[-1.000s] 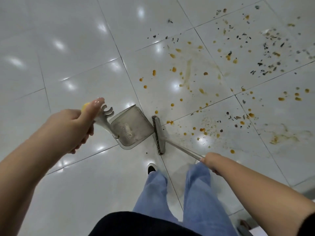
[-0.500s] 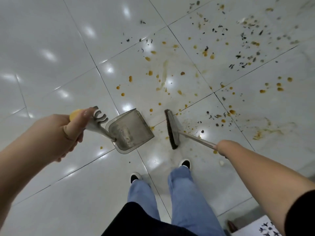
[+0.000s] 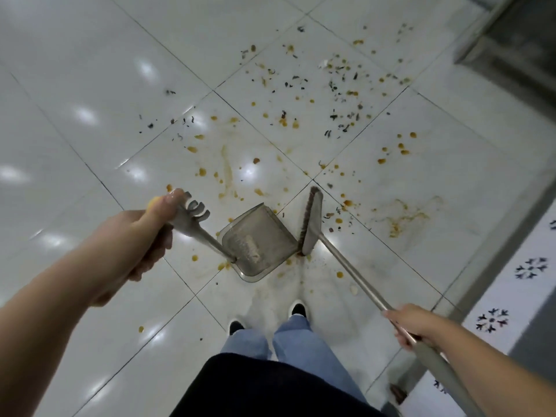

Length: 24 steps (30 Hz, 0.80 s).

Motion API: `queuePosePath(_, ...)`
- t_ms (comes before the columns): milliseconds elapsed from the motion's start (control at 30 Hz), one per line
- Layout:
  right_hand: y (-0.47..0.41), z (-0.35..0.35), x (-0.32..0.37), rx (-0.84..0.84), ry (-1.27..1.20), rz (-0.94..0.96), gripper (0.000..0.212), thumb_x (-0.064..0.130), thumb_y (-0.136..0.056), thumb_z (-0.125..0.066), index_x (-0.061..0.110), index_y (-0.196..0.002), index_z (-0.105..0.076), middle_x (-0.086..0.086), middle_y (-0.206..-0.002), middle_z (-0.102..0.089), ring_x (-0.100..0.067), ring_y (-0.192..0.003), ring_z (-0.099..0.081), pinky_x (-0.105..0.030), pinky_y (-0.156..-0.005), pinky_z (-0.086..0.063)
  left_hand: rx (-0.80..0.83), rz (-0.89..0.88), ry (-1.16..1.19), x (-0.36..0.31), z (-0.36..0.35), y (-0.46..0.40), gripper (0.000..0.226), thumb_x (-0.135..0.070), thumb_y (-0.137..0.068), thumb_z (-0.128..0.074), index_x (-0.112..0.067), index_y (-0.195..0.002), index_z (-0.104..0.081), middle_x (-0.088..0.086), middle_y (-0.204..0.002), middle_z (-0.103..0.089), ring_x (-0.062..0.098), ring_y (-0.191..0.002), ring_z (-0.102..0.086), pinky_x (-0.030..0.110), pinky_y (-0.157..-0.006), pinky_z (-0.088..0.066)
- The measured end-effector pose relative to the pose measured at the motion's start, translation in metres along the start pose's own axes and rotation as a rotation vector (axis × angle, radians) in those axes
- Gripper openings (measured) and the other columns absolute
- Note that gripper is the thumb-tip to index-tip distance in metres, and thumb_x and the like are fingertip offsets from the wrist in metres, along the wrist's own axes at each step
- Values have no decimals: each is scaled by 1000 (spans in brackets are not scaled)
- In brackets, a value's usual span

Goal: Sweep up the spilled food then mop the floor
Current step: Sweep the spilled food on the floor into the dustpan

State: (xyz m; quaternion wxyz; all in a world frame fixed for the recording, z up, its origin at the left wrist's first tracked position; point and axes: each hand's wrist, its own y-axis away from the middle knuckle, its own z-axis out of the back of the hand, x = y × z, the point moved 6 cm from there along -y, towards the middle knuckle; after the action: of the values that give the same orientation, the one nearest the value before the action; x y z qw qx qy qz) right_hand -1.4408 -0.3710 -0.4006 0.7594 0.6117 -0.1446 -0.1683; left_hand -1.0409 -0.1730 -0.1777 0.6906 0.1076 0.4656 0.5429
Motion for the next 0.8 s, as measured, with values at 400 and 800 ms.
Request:
queuePosePath(400,58,-22,-43,-7,-572,16,5,-4,-93,-49,0,-94,-51,-8,-44,-48,-14,-28,-47,-17,-31,-40,562,-35,230,-72,-29,-36,68,-64,-40,-75,-4,-68,-57,14,-52,-56,23,-37,-53,27,-36,-48)
queuePosePath(800,24,16,26,-153,-492,12,30,5,-95,-48,3,-65,-50,-5,-27,-47,-15,-31,-47,-16,-35,-37,564,-93,247,-121,-64,-52,61,-63,-70,-47,-2,-73,-50,2,-44,-40,11,-29,-31,15,-30,-30)
